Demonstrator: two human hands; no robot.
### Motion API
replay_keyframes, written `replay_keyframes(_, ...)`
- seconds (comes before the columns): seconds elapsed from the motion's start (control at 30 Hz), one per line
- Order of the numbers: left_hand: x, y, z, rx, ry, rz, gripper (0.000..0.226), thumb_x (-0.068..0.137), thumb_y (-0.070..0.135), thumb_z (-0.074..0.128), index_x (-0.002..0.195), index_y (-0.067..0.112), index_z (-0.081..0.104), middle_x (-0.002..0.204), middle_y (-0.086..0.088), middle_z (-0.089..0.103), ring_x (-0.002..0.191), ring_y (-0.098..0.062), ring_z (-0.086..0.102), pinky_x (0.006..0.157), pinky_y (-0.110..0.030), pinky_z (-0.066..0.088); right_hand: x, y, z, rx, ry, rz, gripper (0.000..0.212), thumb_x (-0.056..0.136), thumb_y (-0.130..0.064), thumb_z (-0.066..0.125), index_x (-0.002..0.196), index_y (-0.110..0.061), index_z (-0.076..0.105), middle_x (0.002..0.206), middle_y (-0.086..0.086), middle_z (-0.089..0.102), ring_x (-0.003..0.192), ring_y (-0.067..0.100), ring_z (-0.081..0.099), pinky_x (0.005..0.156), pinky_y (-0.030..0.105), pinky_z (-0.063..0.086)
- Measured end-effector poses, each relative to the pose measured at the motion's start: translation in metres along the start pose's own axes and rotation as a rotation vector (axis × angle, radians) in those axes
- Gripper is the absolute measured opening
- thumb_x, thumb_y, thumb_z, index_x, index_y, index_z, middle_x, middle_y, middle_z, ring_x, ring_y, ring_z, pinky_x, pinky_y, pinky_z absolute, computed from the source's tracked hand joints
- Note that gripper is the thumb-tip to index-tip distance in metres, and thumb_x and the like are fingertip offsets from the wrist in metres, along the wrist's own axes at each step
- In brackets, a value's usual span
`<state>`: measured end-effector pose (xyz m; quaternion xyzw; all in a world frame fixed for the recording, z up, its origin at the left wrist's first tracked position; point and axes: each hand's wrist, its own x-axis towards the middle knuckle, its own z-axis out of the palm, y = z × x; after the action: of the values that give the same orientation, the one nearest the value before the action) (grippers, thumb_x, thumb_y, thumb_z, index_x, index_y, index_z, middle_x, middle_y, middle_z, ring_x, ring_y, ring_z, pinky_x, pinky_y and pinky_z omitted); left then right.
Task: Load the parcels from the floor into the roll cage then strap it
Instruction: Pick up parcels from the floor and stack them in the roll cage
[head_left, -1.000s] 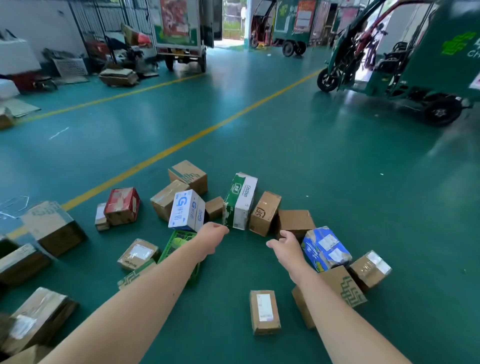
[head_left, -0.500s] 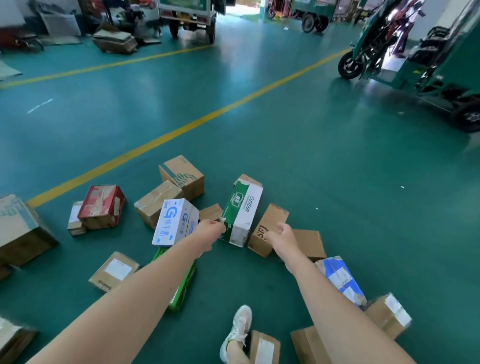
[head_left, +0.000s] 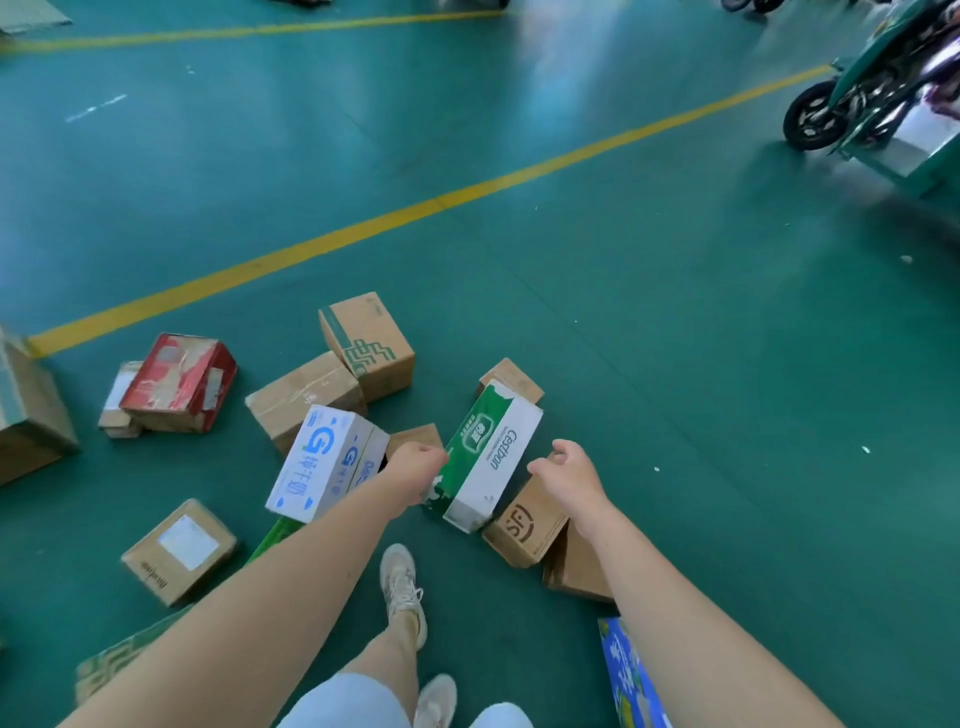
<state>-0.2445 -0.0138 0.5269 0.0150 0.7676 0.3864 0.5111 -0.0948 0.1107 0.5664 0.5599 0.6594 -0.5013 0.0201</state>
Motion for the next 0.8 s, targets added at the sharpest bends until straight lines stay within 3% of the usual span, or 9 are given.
replay_keyframes(0.1, 0.041, 0.036, 0.002, 0.002, -0.006, -0.007, 0.027, 0.097, 0.017, 0.044, 0.072, 0.023, 0.037, 0.073, 0.002, 0.036, 0.063, -0.012, 0.035, 0.059, -0.029, 0.031, 0.041, -0.025, -0.004, -0.02, 0.003, 0.005, 0.061, 0.098, -0.018, 0.057, 0.152, -0.014, 0.03, 0.149, 0.006, 0.043, 0.097, 0.012, 0.051, 0.071, 0.028, 0.042)
replay_keyframes(0.2, 0.075, 0.068, 0.001, 0.009, -0.021, -0.029, 0.018, 0.098, 0.018, 0.043, 0.081, 0.026, 0.043, 0.071, 0.001, 0.036, 0.06, -0.012, 0.033, 0.056, -0.029, 0.03, 0.08, -0.046, -0.01, -0.07, -0.01, 0.025, 0.061, 0.099, -0.018, 0.056, 0.154, -0.014, 0.028, 0.152, 0.006, 0.039, 0.075, 0.004, 0.047, 0.057, 0.017, 0.038)
replay_keyframes(0.33, 0.109, 0.098, 0.001, 0.01, -0.02, -0.041, 0.034, 0.098, 0.019, 0.043, 0.066, 0.024, 0.034, 0.069, 0.002, 0.035, 0.057, -0.013, 0.032, 0.054, -0.028, 0.028, 0.116, -0.069, -0.017, -0.112, -0.031, 0.031, 0.06, 0.1, -0.017, 0.055, 0.154, -0.014, 0.029, 0.151, 0.006, 0.041, 0.065, 0.0, 0.044, 0.048, 0.009, 0.036)
replay_keyframes(0.4, 0.122, 0.108, 0.001, 0.01, -0.026, -0.056, 0.034, 0.099, 0.02, 0.043, 0.066, 0.024, 0.035, 0.068, 0.002, 0.034, 0.057, -0.014, 0.03, 0.053, -0.027, 0.027, 0.134, -0.075, -0.019, -0.126, -0.035, 0.028, 0.06, 0.1, -0.019, 0.056, 0.153, -0.016, 0.03, 0.15, 0.004, 0.042, 0.067, 0.001, 0.045, 0.055, 0.011, 0.041)
replay_keyframes(0.47, 0.134, 0.116, -0.001, -0.028, -0.007, -0.062, 0.035, 0.098, 0.019, 0.044, 0.065, 0.024, 0.034, 0.068, 0.002, 0.032, 0.056, -0.014, 0.029, 0.053, -0.027, 0.027, 0.149, -0.085, -0.021, -0.156, -0.04, 0.034, 0.06, 0.098, -0.023, 0.058, 0.152, -0.019, 0.032, 0.149, 0.003, 0.044, 0.071, 0.002, 0.045, 0.073, 0.021, 0.048)
replay_keyframes(0.63, 0.164, 0.119, -0.007, -0.116, 0.064, -0.103, 0.036, 0.098, 0.013, 0.043, 0.065, 0.023, 0.03, 0.068, 0.0, 0.03, 0.057, -0.014, 0.026, 0.053, -0.029, 0.025, 0.188, -0.099, -0.023, -0.259, -0.154, 0.052, 0.054, 0.1, -0.019, 0.055, 0.149, -0.016, 0.033, 0.14, 0.002, 0.05, 0.077, 0.0, 0.047, 0.057, 0.01, 0.036)
replay_keyframes(0.67, 0.171, 0.118, -0.007, -0.137, 0.071, -0.112, 0.035, 0.097, 0.012, 0.043, 0.065, 0.022, 0.032, 0.068, -0.002, 0.031, 0.057, -0.015, 0.027, 0.054, -0.03, 0.025, 0.195, -0.1, -0.021, -0.282, -0.176, 0.056, 0.053, 0.099, -0.02, 0.056, 0.147, -0.017, 0.034, 0.138, 0.0, 0.051, 0.084, 0.001, 0.048, 0.064, 0.01, 0.039)
replay_keyframes(0.73, 0.189, 0.113, -0.003, -0.145, 0.096, -0.131, 0.032, 0.095, 0.011, 0.042, 0.065, 0.02, 0.035, 0.066, -0.004, 0.033, 0.058, -0.017, 0.029, 0.055, -0.03, 0.023, 0.219, -0.091, -0.014, -0.299, -0.216, 0.092, 0.056, 0.098, -0.02, 0.059, 0.147, -0.015, 0.035, 0.136, -0.001, 0.052, 0.102, 0.011, 0.052, 0.085, 0.022, 0.042)
replay_keyframes(0.8, 0.209, 0.103, 0.003, -0.125, 0.124, -0.144, 0.034, 0.097, 0.013, 0.042, 0.065, 0.023, 0.036, 0.067, 0.0, 0.035, 0.061, -0.016, 0.032, 0.057, -0.029, 0.027, 0.246, -0.075, -0.004, -0.298, -0.266, 0.147, 0.054, 0.097, -0.015, 0.06, 0.146, -0.011, 0.037, 0.129, -0.001, 0.052, 0.111, 0.016, 0.051, 0.09, 0.029, 0.04)
